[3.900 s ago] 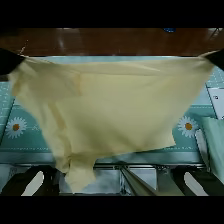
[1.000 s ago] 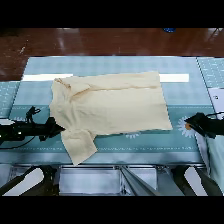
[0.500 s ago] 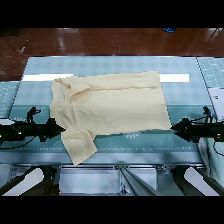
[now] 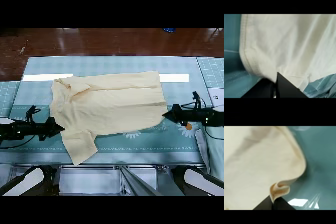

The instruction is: Fold the shirts.

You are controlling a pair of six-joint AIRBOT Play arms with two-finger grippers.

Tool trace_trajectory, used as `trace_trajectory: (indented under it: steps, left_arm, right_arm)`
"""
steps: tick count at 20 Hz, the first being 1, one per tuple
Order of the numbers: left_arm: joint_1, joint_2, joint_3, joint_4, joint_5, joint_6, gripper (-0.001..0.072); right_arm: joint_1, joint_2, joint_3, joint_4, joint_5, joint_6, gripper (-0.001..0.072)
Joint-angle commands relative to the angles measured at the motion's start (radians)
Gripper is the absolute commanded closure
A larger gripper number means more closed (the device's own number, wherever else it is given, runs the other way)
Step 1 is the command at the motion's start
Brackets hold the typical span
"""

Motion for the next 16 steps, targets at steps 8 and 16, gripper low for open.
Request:
trace_trajectory:
  steps: [8,16]
  left_arm:
    - [-0.002,0.129,0.982,-0.422,-0.076,0.028,0.0686]
    - [0.018,0.262,1.605,-0.183,-0.114,-0.048,0.0686]
  right_arm:
    - [0.070,0.097,1.159,0.021,0.100,0.069,0.0695]
    - [0.055,0.294,1.541,-0.176,0.212,0.150,0.0695]
